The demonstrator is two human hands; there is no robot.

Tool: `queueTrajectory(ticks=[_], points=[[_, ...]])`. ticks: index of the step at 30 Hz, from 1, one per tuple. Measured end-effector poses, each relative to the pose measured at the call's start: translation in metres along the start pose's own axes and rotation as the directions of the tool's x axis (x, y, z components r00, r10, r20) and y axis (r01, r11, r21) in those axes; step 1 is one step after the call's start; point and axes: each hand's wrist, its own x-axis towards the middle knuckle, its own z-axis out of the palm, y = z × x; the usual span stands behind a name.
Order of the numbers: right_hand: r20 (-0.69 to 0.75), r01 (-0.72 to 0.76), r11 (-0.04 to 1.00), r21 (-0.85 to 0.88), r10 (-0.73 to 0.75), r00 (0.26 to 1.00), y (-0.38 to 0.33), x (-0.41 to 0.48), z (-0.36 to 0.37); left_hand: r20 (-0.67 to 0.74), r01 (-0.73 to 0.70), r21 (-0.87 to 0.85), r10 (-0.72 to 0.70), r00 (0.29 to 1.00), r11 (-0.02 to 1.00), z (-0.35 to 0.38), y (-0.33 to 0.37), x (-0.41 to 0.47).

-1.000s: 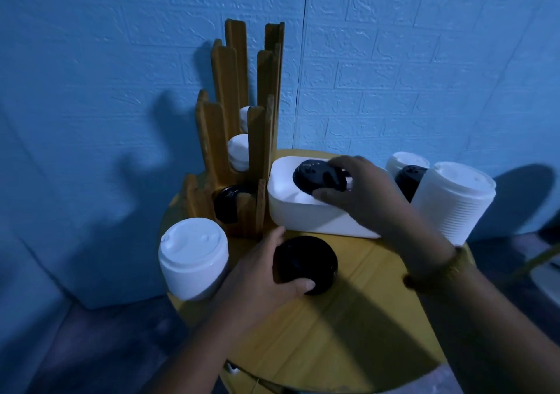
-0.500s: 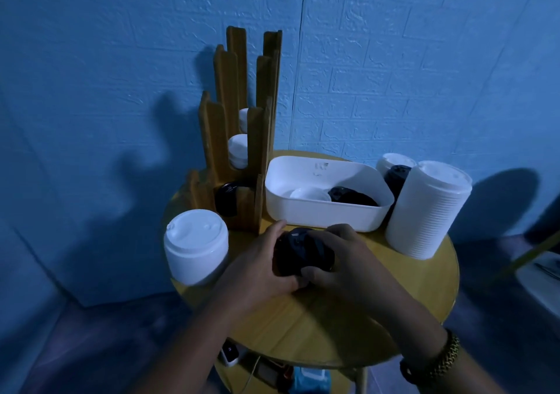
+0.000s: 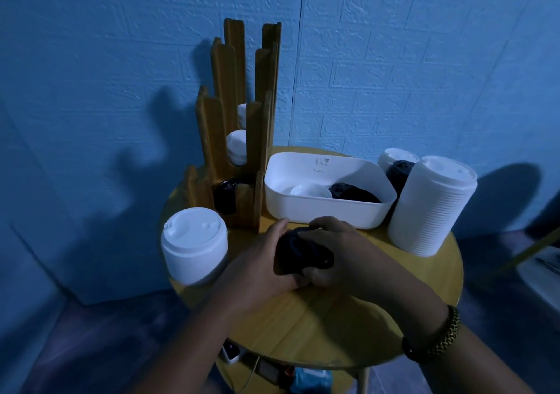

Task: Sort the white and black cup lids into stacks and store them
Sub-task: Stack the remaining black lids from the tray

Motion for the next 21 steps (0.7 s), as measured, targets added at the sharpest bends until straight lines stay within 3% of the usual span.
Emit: queueTrajectory(ticks=[12, 21], points=[[-0.121, -0.002, 0.965, 0.262, 0.035, 0.992, 0.014, -0.017, 0.02, 0.037, -0.037, 0.038, 0.036, 0.999, 0.999, 0.0, 0.005, -0.005], [-0.128, -0.03, 0.986, 0.163, 0.051, 0.99, 0.007, -0.017, 0.014, 0.037, -0.036, 0.092, 0.033, 0.999, 0.995, 0.0, 0.009, -0.003]])
